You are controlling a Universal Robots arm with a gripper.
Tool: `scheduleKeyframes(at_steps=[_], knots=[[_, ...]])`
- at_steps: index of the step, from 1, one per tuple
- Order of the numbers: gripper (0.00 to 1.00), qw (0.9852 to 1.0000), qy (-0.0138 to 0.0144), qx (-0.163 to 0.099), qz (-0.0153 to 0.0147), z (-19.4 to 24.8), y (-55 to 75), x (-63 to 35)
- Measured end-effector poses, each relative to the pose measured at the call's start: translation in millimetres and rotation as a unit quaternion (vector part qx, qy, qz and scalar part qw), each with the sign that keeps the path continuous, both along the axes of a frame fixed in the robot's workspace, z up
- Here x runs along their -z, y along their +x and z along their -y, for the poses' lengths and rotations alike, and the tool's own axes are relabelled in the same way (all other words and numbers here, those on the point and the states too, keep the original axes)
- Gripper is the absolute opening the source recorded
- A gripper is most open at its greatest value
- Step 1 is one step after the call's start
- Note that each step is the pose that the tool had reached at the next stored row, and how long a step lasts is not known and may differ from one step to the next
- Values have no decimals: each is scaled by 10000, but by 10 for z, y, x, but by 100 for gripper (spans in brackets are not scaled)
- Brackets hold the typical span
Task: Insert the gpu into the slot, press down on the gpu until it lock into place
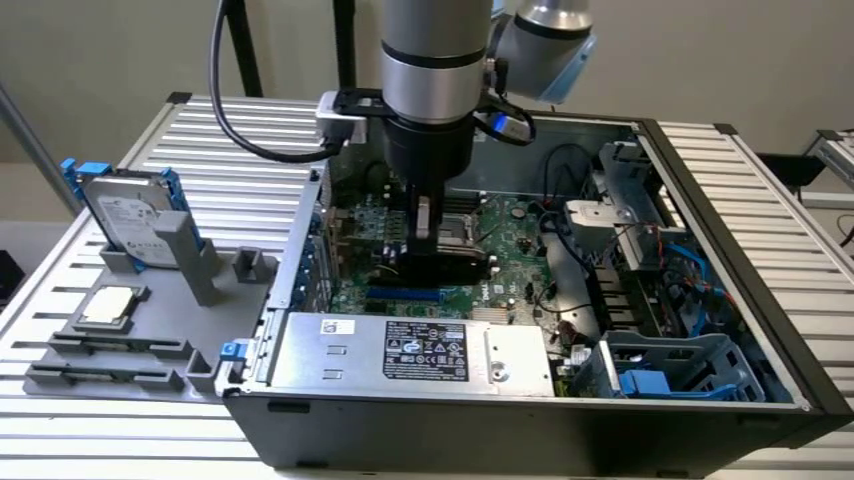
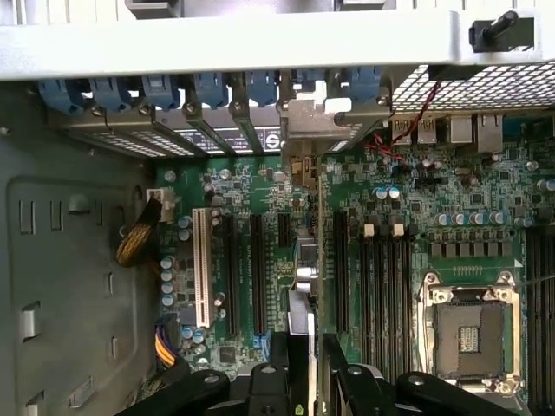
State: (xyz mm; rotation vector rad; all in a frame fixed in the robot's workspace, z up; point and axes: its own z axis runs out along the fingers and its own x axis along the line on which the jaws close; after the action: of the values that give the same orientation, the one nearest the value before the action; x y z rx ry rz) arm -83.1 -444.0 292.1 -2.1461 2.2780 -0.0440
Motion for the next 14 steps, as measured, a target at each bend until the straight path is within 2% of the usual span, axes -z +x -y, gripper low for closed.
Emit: scheduleKeyframes(at_steps=[4,7,11,14], knots=[[26,10000,8,0,29,-18,-52,64],[26,10000,30,0,31,-26,-62,103],[26,10000,79,0,31,-28,-69,117],[26,10000,88,0,29,-24,-71,118]])
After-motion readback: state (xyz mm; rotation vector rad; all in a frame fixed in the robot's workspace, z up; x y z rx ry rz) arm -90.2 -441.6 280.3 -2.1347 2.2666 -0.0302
